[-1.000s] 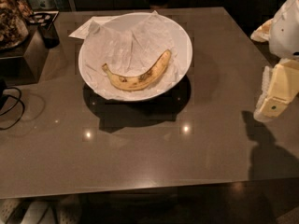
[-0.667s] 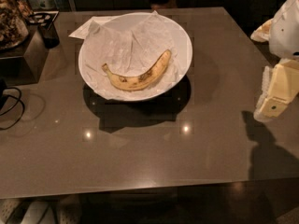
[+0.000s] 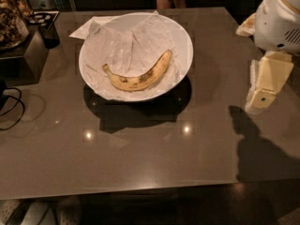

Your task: Pick banana from white bowl

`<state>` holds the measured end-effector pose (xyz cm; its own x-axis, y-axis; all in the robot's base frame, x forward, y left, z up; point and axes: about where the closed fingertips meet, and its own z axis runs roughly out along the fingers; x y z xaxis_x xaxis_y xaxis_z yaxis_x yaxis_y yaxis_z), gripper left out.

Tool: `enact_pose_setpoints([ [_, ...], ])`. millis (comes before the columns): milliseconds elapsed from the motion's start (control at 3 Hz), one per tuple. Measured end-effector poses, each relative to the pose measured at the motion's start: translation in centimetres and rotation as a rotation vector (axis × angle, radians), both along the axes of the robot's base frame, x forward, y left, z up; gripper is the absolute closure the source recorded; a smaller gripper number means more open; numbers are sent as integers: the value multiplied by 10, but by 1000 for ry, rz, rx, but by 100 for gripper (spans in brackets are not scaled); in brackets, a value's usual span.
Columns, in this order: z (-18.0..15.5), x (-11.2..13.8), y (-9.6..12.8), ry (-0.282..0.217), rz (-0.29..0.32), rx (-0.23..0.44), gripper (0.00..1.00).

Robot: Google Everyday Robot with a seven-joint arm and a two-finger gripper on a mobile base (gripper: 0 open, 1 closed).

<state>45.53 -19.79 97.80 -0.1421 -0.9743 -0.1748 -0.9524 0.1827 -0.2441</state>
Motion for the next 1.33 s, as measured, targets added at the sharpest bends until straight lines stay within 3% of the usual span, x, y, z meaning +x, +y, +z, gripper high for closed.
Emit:
enact_pose_setpoints([
  [333,0,14,20,-5,72,-28,0],
  [667,0,17,19,-18,66,-23,0],
  [1333,26,61,69,-94,217,-14,0],
])
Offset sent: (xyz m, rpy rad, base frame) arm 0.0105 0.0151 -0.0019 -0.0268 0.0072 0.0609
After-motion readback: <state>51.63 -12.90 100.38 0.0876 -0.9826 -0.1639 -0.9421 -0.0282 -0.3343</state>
